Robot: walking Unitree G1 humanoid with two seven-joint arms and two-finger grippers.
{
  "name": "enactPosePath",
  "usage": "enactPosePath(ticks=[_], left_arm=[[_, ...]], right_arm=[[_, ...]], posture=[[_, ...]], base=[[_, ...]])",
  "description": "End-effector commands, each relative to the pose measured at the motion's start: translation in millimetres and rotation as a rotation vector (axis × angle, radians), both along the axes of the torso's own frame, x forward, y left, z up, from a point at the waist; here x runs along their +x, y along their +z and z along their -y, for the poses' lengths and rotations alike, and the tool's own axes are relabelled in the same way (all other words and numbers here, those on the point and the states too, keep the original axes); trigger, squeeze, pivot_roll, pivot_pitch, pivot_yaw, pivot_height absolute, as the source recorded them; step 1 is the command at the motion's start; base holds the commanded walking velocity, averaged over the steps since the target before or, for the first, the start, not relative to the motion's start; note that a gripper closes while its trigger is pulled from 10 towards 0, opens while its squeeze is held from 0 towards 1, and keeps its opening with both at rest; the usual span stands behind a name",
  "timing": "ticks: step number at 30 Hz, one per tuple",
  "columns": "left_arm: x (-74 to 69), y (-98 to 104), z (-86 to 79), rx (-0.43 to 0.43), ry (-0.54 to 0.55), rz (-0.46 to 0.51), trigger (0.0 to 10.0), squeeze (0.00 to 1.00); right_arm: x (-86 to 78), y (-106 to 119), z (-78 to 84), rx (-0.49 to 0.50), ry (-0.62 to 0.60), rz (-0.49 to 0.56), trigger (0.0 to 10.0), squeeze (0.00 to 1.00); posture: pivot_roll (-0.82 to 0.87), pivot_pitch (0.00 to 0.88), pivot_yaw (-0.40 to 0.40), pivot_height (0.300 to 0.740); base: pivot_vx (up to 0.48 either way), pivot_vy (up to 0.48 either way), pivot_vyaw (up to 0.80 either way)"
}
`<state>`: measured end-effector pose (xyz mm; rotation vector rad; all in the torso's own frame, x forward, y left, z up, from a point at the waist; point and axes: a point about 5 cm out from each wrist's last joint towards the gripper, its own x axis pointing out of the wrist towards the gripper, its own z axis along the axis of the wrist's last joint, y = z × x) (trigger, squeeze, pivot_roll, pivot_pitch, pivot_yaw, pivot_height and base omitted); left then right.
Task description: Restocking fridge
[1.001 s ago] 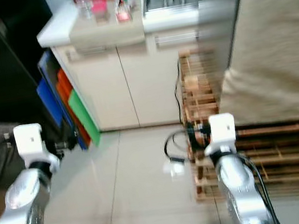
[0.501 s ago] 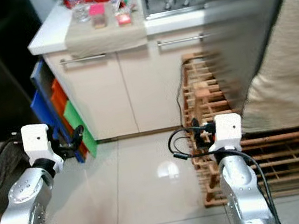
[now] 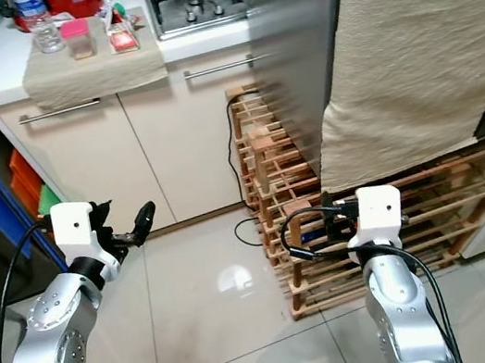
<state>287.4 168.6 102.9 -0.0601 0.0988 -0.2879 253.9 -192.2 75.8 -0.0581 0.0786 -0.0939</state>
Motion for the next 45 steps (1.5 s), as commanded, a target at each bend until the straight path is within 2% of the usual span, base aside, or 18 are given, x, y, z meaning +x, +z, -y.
enactPosePath(ticks=[1, 5, 11, 17, 24, 31, 37, 41, 45], left_arm=[[3.1, 9.6, 0.9, 0.019, -0.038, 0.05, 10.0, 0.0], [9.8, 16.4, 0.5, 0.043, -0.045, 0.086, 10.0, 0.0], [17.9, 23.3, 0.6, 0.073, -0.042, 0.102, 10.0, 0.0], [19.7, 25.7, 4.1, 0.008, -0.038, 0.092, 10.0, 0.0], [28.3, 24.7, 6.0, -0.012, -0.007, 0.077, 10.0, 0.0], [26.3, 10.1, 2.7, -0.002, 0.017, 0.031, 10.0, 0.0], [19.5, 9.1, 1.5, -0.017, 0.017, 0.03, 10.0, 0.0], [23.0, 10.4, -3.1, -0.055, 0.059, 0.043, 10.0, 0.0], [28.4, 17.0, 7.4, -0.063, 0.028, 0.07, 10.0, 0.0]], right_arm=[[4.8, 8.1, -4.1, -0.004, 0.019, 0.03, 10.0, 0.0], [13.9, 7.7, -1.0, 0.035, -0.009, 0.028, 10.0, 0.0], [20.6, 10.7, -7.3, 0.036, 0.022, 0.036, 10.0, 0.0], [21.9, 13.2, -5.8, 0.038, 0.003, 0.051, 10.0, 0.0], [22.0, 11.4, 3.4, 0.038, -0.058, 0.052, 10.0, 0.0], [16.6, 6.7, 0.8, 0.03, -0.046, 0.041, 10.0, 0.0], [15.9, 7.8, -6.0, 0.027, -0.011, 0.037, 10.0, 0.0], [19.9, 7.9, -7.1, 0.047, -0.015, 0.035, 10.0, 0.0], [24.7, 15.7, -7.2, 0.024, -0.003, 0.066, 10.0, 0.0]], posture=[[-0.06, 0.0, 0.047, 0.74], [-0.04, 0.0, 0.04, 0.74], [-0.02, 0.0, 0.036, 0.74], [-0.04, 0.0, 0.051, 0.74], [-0.06, 0.0, 0.066, 0.74], [-0.05, 0.0, 0.052, 0.74], [-0.05, 0.0, 0.041, 0.74], [-0.05, 0.0, 0.04, 0.74], [-0.06, 0.0, 0.041, 0.74]], base=[[0.0, 0.315, -0.65], [0.0, 0.48, -0.64], [0.0, 0.477, -0.65], [0.0, 0.461, -0.65], [0.0, 0.0, -0.65], [0.0, 0.0, -0.65], [0.0, 0.0, -0.65], [0.062, -0.082, -0.63], [0.305, -0.369, -0.63]])
